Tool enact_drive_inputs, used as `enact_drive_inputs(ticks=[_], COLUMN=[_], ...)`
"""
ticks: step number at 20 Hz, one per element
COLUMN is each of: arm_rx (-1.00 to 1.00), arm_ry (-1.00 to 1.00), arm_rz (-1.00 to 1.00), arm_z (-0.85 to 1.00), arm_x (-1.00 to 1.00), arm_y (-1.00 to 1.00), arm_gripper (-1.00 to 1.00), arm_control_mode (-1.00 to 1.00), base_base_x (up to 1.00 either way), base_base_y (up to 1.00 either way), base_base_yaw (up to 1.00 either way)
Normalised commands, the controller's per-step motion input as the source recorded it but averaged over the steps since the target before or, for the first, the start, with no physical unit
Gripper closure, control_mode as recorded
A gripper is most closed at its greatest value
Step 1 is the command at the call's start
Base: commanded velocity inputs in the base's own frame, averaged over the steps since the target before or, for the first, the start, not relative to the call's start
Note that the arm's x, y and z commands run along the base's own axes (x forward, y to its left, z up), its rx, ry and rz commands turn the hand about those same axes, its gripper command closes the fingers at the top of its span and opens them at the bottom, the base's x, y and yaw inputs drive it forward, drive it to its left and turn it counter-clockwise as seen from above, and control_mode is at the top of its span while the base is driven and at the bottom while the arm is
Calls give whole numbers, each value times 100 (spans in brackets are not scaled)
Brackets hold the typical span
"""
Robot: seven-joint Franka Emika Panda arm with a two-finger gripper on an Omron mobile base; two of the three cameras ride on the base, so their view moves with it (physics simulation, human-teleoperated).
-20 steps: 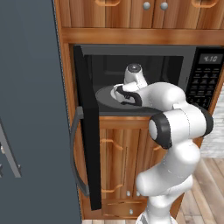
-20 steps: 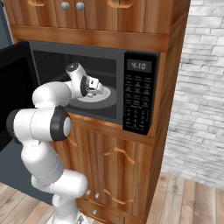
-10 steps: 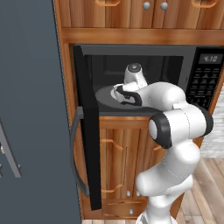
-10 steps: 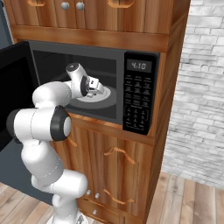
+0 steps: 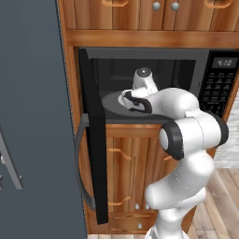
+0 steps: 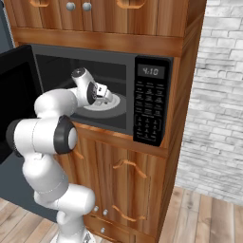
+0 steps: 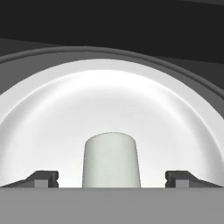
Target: Pick the marshmallow from the counter and place it in the microwave. Then turn on the microwave.
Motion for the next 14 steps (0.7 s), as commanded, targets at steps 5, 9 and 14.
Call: enact_drive_inputs(ticks=[5, 9, 14], arm_rx=[1, 2, 4], arm_ry=[-6, -9, -12], arm_rz=[0, 0, 0], arm_z=[1, 6, 17], arm_x=[-22, -18, -13], arm_y=[0, 0, 0], arm_gripper=[-100, -100, -100], arm_control_mode=[-100, -100, -100], base_base_x=[0, 0, 0], base_base_y=[0, 0, 0], base_base_yaw=[0, 0, 0])
